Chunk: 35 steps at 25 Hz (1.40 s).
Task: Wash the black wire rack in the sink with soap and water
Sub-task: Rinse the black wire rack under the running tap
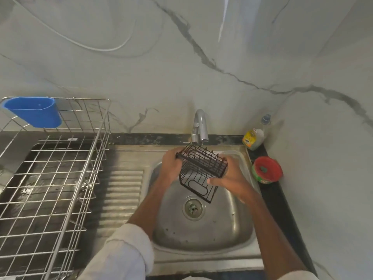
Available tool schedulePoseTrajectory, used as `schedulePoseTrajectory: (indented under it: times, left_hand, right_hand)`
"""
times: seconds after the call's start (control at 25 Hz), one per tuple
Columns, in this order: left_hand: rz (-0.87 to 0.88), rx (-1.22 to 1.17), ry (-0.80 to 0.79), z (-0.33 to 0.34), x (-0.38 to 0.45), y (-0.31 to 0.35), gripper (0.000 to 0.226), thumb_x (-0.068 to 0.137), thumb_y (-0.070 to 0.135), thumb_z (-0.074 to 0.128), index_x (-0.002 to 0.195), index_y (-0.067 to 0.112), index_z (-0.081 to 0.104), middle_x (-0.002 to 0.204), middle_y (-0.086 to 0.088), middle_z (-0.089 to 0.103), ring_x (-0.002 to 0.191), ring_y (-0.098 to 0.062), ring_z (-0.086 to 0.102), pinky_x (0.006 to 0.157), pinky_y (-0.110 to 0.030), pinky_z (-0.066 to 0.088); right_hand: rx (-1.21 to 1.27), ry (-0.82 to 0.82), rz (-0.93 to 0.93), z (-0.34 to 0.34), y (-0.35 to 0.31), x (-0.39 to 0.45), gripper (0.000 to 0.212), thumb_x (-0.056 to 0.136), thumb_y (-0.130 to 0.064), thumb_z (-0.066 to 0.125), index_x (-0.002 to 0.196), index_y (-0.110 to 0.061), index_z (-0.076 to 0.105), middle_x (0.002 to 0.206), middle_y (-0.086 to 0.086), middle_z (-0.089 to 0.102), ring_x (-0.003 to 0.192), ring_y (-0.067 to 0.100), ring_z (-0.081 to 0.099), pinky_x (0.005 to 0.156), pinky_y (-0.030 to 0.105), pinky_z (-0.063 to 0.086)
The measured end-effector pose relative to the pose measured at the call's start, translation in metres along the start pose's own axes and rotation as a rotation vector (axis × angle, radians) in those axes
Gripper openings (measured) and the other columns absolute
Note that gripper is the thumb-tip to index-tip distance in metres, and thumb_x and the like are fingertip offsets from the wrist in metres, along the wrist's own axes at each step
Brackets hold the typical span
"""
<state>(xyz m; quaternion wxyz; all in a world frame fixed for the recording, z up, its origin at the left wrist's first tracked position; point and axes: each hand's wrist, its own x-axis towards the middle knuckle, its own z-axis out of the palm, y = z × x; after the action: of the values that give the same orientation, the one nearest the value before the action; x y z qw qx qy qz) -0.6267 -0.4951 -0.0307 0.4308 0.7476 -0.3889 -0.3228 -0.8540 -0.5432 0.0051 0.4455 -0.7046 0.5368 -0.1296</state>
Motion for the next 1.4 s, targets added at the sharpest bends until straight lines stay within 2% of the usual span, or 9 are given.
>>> schedulePoseTrajectory:
  times: [0.12,0.24,0.4,0.6,0.68,0.92,1.08,1.24,1.4]
  left_hand:
    - [0.061,-0.06,-0.084,0.01,0.013,0.019,0.028,0.108,0.009,0.059,0.126,0.02,0.078,0.121,0.002,0.078,0.112,-0.012,0.071,0.1,-0.026,0.052]
    - [0.078,-0.143,-0.148,0.013,0.012,0.027,0.022,0.107,0.011,0.062,0.116,0.023,0.077,0.117,0.0,0.077,0.107,-0.011,0.07,0.1,-0.032,0.052]
    - [0.079,-0.199,-0.191,0.02,-0.001,0.016,0.04,0.103,0.001,0.059,0.118,0.034,0.076,0.123,0.009,0.078,0.119,-0.011,0.07,0.109,-0.038,0.051]
    - [-0.061,-0.308,-0.136,0.019,-0.019,-0.003,0.043,0.102,-0.006,0.056,0.125,0.027,0.069,0.125,0.006,0.074,0.125,-0.013,0.066,0.1,-0.024,0.05]
    - [-0.1,-0.331,-0.107,0.016,-0.02,-0.014,0.045,0.101,-0.01,0.055,0.135,0.018,0.066,0.129,0.002,0.072,0.129,-0.015,0.064,0.106,-0.027,0.047]
    - [-0.129,-0.366,-0.094,0.012,-0.022,-0.024,0.047,0.1,-0.014,0.055,0.137,0.013,0.066,0.136,-0.002,0.071,0.133,-0.016,0.062,0.092,-0.011,0.048]
    - [-0.111,-0.425,-0.128,0.016,-0.03,-0.026,0.049,0.098,-0.013,0.061,0.135,0.017,0.068,0.132,0.003,0.074,0.128,-0.011,0.066,0.112,-0.03,0.05]
    - [-0.055,-0.357,-0.122,0.006,-0.035,-0.022,0.048,0.097,-0.005,0.069,0.137,0.02,0.068,0.126,0.011,0.076,0.123,-0.005,0.068,0.111,-0.032,0.051]
    - [-0.023,-0.21,-0.055,-0.015,-0.027,-0.017,0.044,0.101,0.007,0.069,0.14,0.028,0.067,0.125,0.011,0.075,0.118,-0.009,0.069,0.107,-0.034,0.053]
  right_hand:
    - [0.054,0.167,-0.005,-0.001,-0.011,-0.024,0.073,0.056,-0.033,0.097,0.116,-0.032,0.054,0.108,-0.01,0.067,0.096,0.007,0.068,0.084,0.035,0.06]
    - [0.128,0.323,0.014,0.011,-0.013,-0.043,0.054,0.058,-0.041,0.095,0.103,-0.026,0.068,0.093,-0.009,0.076,0.084,0.005,0.073,0.076,0.035,0.063]
    - [0.122,0.499,0.213,0.033,-0.02,-0.062,0.089,0.05,-0.064,0.091,0.117,-0.02,0.052,0.111,-0.005,0.063,0.101,0.017,0.065,0.091,0.044,0.058]
    - [0.006,0.513,0.209,0.051,-0.031,-0.071,0.089,0.053,-0.069,0.085,0.116,-0.018,0.048,0.112,-0.003,0.056,0.105,0.024,0.06,0.095,0.048,0.054]
    - [0.038,0.551,0.239,0.053,-0.032,-0.071,0.092,0.054,-0.069,0.085,0.117,-0.016,0.045,0.114,-0.001,0.053,0.105,0.028,0.06,0.096,0.05,0.053]
    - [0.001,0.544,0.18,0.052,-0.029,-0.071,0.089,0.057,-0.063,0.089,0.119,-0.017,0.045,0.114,-0.003,0.052,0.103,0.022,0.059,0.097,0.051,0.053]
    - [0.077,0.475,0.072,0.047,-0.021,-0.075,0.071,0.061,-0.049,0.094,0.113,-0.028,0.05,0.112,-0.008,0.058,0.103,0.015,0.059,0.092,0.038,0.053]
    - [0.186,0.312,-0.029,0.03,-0.01,-0.057,0.072,0.062,-0.039,0.095,0.12,-0.041,0.052,0.116,-0.01,0.065,0.11,0.009,0.065,0.097,0.037,0.056]
    - [0.244,0.112,-0.09,0.011,-0.014,-0.036,0.07,0.073,-0.012,0.092,0.13,-0.029,0.056,0.115,-0.013,0.071,0.112,0.01,0.069,0.101,0.039,0.057]
